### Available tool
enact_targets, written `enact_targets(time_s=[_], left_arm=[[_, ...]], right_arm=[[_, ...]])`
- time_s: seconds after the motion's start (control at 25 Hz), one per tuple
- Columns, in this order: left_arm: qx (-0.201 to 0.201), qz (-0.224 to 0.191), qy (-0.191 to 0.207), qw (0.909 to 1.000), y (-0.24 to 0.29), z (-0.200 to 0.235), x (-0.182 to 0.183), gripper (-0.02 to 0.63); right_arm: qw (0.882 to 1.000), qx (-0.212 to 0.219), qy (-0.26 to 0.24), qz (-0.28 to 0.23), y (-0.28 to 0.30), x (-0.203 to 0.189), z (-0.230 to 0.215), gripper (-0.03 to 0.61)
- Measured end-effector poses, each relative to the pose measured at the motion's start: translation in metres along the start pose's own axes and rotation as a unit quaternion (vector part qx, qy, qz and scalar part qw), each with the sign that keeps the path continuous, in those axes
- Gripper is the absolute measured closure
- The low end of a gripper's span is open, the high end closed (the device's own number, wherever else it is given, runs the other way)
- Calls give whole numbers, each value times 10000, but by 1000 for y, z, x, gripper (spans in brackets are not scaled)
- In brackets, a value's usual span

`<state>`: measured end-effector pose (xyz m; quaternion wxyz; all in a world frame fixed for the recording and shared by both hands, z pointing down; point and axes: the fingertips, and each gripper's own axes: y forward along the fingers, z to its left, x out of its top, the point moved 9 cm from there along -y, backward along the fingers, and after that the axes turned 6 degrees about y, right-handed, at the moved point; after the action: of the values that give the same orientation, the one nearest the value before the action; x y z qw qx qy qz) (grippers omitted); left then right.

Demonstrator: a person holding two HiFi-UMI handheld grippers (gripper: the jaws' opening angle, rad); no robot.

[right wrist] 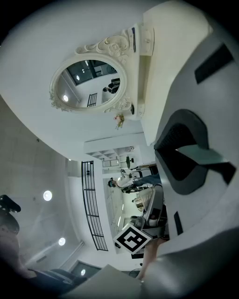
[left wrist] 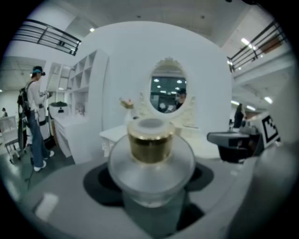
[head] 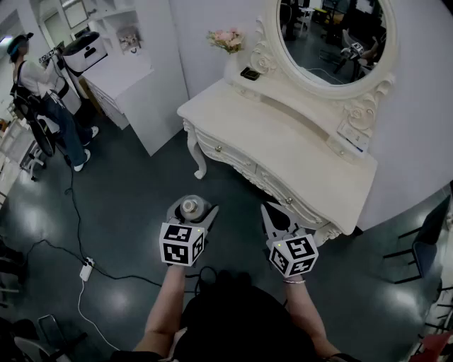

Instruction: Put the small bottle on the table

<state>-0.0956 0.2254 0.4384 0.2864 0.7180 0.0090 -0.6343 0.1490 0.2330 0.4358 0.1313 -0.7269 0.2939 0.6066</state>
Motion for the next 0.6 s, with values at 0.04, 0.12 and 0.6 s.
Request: enact_targets(time_s=[0.04,0.12,0.6], left_arm=[[3,-8,-10,10000,0,-1,0,273],[17,-19,-27,10000,0,-2,1,273],[237,-59,-71,9997,4,-14,2,273]], right_arm=[[10000,3,7,8,-1,0,-1,574],[10000,14,52,17,-2,-1,-3,574],[9995,291,126,-34,-10,2,-17,574]])
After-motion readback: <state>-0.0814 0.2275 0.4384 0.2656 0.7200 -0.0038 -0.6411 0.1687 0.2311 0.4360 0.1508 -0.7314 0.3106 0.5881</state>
